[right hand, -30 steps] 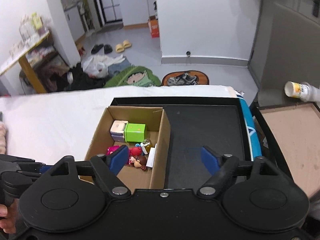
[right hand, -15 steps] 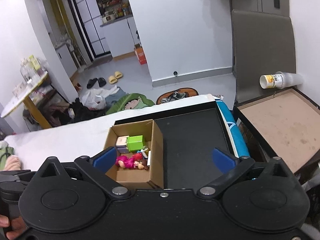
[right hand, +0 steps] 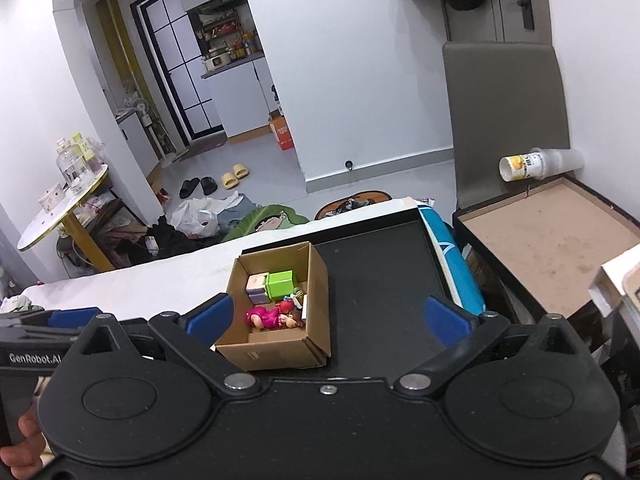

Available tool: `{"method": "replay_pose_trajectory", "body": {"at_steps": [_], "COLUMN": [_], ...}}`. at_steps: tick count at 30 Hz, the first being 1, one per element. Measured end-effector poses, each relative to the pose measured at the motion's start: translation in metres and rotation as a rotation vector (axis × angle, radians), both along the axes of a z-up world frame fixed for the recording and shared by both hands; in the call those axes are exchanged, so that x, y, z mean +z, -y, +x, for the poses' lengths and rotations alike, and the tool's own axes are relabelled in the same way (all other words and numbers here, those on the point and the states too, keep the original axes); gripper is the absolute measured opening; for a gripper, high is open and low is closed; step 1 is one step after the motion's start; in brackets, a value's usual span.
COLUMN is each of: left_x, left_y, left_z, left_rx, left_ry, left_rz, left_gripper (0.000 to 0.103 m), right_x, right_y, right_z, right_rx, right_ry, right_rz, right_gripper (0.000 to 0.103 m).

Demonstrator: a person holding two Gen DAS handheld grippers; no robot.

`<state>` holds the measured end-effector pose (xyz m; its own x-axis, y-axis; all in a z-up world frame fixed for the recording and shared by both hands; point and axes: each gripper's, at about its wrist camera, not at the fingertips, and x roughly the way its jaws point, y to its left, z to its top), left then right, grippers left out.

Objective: Organize rigid objects

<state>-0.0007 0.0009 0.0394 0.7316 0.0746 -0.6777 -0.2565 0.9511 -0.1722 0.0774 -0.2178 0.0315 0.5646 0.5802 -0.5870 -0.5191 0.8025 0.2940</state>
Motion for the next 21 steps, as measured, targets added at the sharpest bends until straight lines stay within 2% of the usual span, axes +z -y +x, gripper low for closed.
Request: {"method": "replay_pose_trajectory", "body": {"at_steps": [7, 12, 18, 21], "left_x": [0.010, 0.015, 0.012, 0.005], "left_y": [0.015, 0.026, 0.038, 0.036], "left_z": [-0.017, -0.027, -0.034, -0.038], "left_rx": [0.017, 0.005, -0.028, -0.032], "left_ry": [0.021, 0.037, 0.043, 0.041], "left_rz": [0.030, 0.010, 0.025, -0.003], "left_gripper": [0.098, 0.098, 0.099, 0.099], "right_x": [0.004, 0.006, -0.002, -0.008], "right_y": [0.013, 0.024, 0.033, 0.034], "right_z": [-0.015, -0.023, -0.031, -0.036], "right_rx": [0.013, -0.009, -0.032, -0.018], "right_ry": [0.014, 0.009, -0.010, -0.009], "right_rz": [-0.019, -0.033, -0.039, -0.054], "right_gripper": [0.103, 0.103, 0.103, 0.103]}}
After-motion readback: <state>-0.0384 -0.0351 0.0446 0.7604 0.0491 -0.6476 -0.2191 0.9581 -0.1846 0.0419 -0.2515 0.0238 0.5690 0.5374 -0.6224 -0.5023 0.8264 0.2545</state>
